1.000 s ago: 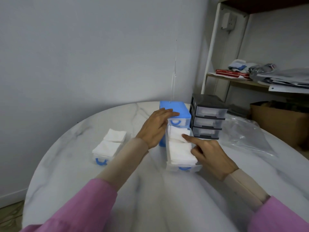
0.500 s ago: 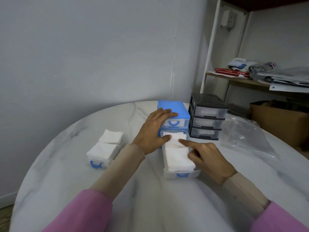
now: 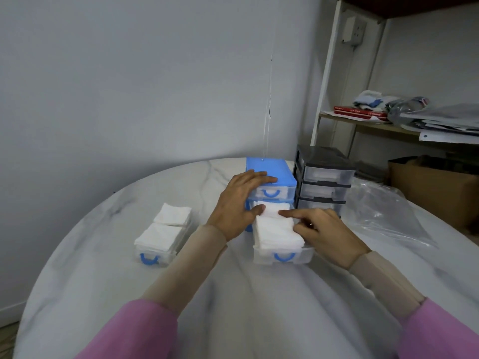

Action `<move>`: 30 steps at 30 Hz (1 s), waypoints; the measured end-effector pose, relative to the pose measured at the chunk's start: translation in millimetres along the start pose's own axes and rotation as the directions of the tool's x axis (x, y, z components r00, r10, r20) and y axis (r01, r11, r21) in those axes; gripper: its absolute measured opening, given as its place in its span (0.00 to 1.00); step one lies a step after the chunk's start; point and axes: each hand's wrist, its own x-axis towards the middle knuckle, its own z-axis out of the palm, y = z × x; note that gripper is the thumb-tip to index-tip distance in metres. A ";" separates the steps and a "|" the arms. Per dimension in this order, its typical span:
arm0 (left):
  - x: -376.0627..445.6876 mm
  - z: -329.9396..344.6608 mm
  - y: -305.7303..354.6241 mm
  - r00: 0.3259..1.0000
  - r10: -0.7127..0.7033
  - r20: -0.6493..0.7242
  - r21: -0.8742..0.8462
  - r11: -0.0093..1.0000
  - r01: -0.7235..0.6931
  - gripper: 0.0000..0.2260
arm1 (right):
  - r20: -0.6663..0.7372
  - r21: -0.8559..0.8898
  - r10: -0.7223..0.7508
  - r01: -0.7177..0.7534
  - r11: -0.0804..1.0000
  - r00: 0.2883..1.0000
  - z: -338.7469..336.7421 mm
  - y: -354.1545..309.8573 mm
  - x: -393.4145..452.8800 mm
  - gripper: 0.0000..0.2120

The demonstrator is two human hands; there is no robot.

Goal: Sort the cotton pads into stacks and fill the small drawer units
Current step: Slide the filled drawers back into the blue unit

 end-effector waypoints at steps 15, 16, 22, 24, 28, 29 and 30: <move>7.4 7.9 6.5 0.991 -0.015 -0.130 0.047 0.999 0.021 0.27 | 0.016 -0.062 0.044 -0.043 0.997 0.999 8.4 6.8 12.1 0.20; 8.8 8.3 7.2 0.992 -0.009 -0.127 0.088 0.996 0.021 0.27 | 0.024 -0.063 0.049 -0.048 0.997 0.999 8.5 7.1 13.1 0.20; 7.3 6.4 1.0 0.993 -0.016 -0.115 -0.054 0.998 0.010 0.27 | 0.081 -0.089 0.115 -0.108 0.990 0.990 8.3 10.0 21.6 0.22; 6.0 3.5 -1.7 0.996 -0.060 -0.073 -0.178 0.983 0.046 0.26 | 0.088 -0.092 0.122 -0.114 0.989 0.989 7.9 9.3 24.7 0.22; 6.8 -1.8 -2.7 0.994 -0.105 0.032 -0.306 0.946 0.109 0.24 | 0.021 -0.007 0.101 -0.101 0.995 0.995 12.3 7.3 24.4 0.18; 6.2 -2.5 -3.3 0.994 -0.097 0.051 -0.314 0.943 0.108 0.23 | -0.005 0.025 0.104 -0.103 0.994 0.995 12.7 7.6 22.9 0.16; 6.1 -3.2 -4.1 0.994 -0.091 0.064 -0.321 0.941 0.107 0.23 | -0.031 0.043 0.107 -0.105 0.993 0.994 11.9 8.5 21.7 0.15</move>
